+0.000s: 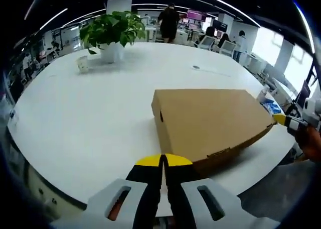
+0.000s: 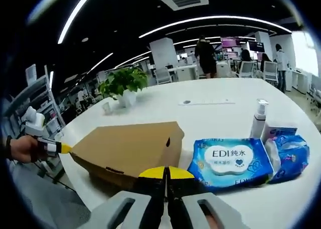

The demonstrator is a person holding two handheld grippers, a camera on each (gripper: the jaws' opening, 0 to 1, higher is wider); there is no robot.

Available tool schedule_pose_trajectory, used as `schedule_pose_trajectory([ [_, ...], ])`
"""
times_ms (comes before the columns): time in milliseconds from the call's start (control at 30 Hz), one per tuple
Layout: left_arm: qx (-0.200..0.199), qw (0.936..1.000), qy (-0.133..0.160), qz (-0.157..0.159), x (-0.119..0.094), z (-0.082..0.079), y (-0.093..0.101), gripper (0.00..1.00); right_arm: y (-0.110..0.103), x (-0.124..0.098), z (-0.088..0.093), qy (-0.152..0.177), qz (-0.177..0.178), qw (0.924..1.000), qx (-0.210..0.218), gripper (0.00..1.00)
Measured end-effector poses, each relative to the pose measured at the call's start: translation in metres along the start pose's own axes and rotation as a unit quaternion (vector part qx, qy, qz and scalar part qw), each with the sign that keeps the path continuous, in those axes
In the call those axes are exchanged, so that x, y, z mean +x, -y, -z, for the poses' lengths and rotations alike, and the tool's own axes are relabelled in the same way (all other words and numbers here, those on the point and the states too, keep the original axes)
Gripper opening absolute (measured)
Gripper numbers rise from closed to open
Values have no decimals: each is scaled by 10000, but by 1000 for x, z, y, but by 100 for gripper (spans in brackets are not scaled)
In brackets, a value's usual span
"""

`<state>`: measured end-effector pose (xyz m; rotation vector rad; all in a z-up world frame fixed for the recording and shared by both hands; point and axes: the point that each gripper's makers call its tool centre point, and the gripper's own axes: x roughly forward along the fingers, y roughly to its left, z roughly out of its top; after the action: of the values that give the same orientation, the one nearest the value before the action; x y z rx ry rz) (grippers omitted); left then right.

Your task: Operate the shoe box by opening the lid, removing the specified soft item, and placing it in the target area until the item is outside and the box remains undamaged.

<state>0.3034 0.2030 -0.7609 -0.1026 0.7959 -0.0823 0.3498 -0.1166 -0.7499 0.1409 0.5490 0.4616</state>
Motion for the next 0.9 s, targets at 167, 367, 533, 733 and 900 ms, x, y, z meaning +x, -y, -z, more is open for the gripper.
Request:
schedule_pose_trajectory([
  [167, 16, 10000, -31, -84, -1, 3, 0, 0, -4, 1, -2, -18, -101, 9999, -45, 0],
  [367, 181, 9995, -92, -234, -3, 2, -1, 0, -6, 5, -4, -69, -211, 9997, -89, 0],
  [533, 235, 9992, -113, -286, -5, 2, -2, 0, -5, 4, -1, -165, -213, 9995, -159, 0],
  [733, 47, 9994, -117, -334, -8, 6, -4, 0, -1, 1, 1, -177, -227, 9996, -84, 0],
  [900, -23, 9992, -103, -379, -11, 6, -6, 0, 2, -2, 0, -161, -172, 9997, -34, 0],
])
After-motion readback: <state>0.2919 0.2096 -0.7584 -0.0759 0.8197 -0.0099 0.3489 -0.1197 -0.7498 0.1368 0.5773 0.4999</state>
